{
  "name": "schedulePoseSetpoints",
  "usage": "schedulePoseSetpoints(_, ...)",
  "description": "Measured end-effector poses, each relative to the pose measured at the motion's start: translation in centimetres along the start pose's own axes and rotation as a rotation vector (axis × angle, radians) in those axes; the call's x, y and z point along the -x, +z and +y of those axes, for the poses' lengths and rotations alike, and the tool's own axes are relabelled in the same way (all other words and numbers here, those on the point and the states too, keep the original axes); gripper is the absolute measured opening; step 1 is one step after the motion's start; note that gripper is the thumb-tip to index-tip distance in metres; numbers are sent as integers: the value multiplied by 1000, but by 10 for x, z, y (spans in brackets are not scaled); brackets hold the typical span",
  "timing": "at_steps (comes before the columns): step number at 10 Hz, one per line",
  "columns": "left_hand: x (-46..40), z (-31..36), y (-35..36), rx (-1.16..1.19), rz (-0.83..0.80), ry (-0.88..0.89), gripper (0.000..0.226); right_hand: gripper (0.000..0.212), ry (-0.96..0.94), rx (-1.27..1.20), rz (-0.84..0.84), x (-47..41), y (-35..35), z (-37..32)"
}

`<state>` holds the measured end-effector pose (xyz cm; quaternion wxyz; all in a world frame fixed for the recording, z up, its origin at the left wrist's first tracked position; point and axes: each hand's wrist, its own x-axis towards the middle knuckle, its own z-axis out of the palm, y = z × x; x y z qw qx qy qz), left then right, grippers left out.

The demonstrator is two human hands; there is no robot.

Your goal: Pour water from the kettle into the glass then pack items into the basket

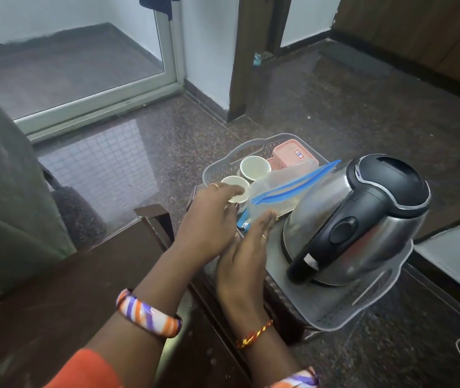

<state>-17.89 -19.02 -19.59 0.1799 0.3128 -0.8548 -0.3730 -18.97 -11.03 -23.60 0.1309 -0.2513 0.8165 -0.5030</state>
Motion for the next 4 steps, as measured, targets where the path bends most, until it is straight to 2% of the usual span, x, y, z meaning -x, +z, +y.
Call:
schedulePoseSetpoints(2,27,-7,-13,-9,-6,-16,38,66,-116,59,-1,21,-5,-2)
schedulePoseSetpoints(4,78,-17,-30,-20,-4,-79,35,62,-234,156,-128,66,-12,2)
